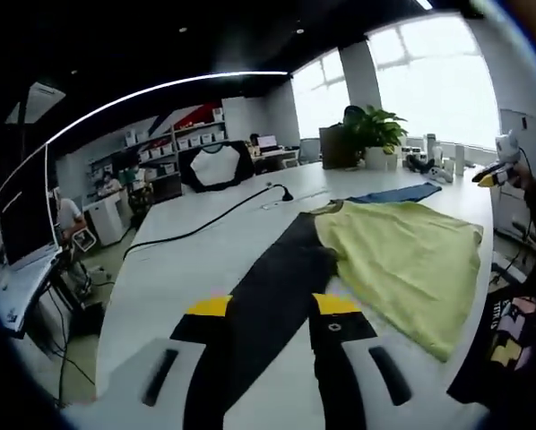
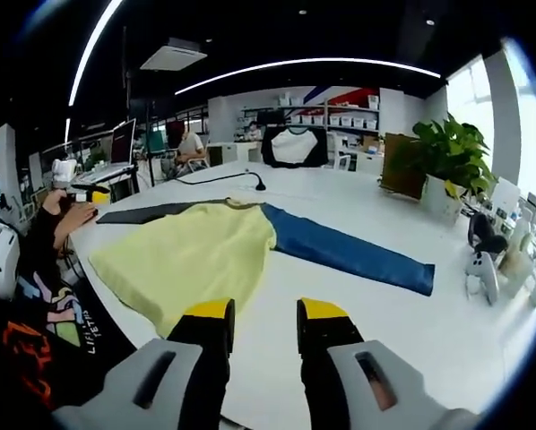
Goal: Fold the garment on the visible template until the final outline fits inside the template.
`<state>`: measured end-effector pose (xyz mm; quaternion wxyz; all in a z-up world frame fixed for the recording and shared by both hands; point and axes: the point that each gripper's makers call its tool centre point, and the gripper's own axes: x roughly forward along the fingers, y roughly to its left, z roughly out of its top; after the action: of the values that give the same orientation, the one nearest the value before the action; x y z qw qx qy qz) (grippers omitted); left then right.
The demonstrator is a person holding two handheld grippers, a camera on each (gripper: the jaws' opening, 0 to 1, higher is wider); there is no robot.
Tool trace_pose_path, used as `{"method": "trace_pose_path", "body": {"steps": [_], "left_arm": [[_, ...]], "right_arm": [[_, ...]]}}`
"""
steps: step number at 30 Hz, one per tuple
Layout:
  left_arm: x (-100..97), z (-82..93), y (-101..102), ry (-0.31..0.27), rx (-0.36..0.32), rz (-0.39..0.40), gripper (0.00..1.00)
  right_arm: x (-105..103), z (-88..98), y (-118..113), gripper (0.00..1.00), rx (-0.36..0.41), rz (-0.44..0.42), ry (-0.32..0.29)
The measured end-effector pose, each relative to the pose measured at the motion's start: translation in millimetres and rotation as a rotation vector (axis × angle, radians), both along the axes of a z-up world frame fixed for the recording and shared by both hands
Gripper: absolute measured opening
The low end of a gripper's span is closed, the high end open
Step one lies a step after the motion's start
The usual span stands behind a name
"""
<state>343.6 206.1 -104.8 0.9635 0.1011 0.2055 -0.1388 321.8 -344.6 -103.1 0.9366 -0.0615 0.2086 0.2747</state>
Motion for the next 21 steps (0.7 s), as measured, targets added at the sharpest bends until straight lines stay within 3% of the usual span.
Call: {"method": "trace_pose_path", "body": {"steps": [1,5,12,14,17,21], "left_arm": [[2.0,-6.6,5,0.034,0.030,0.005,0.37],[12.0,-17.6,19,0.075,0.074,0.055,0.47],[18.0,-40.8,27,0.199,0.070,0.074,0.47],[24.9,-41.5,34,0.178,0.039,0.128,0.48],[20.7,-51.1,39,0.229,0.059,0.130,0.47],[18.3,-62.2,39,0.268,0.031,0.131,0.46]], "right_arm": [[0,-0.4,0,0.27,0.001,0.000,-0.001],[2,-1.3,-3,0.28,-0.004,0.005,-0.002],[10,0.5,-11,0.36,-0.009,-0.030,-0.026],[12,0.5,-14,0.39,-0.012,-0.043,-0.033],[14,0.7,-21,0.46,-0.020,-0.061,-0.051],[18,1.4,-30,0.59,-0.031,-0.094,-0.079]]}}
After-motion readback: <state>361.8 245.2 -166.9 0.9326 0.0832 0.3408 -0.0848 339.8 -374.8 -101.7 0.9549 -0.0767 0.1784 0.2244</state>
